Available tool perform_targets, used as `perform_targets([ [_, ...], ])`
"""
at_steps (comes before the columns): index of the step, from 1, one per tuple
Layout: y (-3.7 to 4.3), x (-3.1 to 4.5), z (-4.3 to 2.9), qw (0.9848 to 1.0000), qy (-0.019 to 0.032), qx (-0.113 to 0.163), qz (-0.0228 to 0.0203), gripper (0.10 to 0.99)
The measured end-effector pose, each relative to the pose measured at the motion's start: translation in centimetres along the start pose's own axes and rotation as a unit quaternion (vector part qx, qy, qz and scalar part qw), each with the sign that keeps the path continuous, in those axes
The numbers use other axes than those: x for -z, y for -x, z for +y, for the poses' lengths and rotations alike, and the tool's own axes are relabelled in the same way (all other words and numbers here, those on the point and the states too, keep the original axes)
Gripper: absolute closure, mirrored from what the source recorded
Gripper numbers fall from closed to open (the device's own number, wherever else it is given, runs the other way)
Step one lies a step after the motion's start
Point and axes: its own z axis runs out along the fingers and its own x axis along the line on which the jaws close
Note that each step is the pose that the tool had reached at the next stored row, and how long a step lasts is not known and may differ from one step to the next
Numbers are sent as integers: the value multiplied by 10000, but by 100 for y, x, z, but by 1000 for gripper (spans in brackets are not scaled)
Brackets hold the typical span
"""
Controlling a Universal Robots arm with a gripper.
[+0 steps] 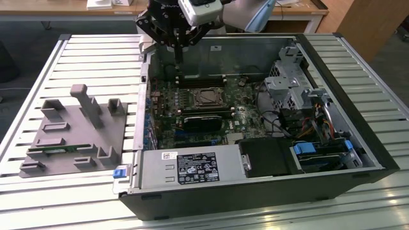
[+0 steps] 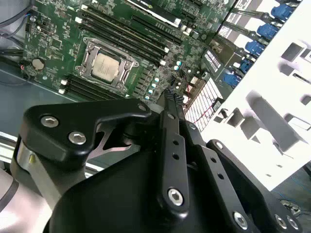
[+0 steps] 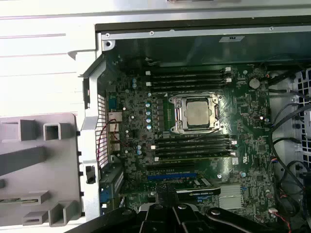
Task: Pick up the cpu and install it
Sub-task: 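Install the second cpu locking lever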
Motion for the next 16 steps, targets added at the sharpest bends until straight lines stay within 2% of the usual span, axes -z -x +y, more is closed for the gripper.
perform_targets([
  [14,0,0,0,10000,0,0,0,973],
  [16,81,-15,11,10000,-1,0,7,973],
])
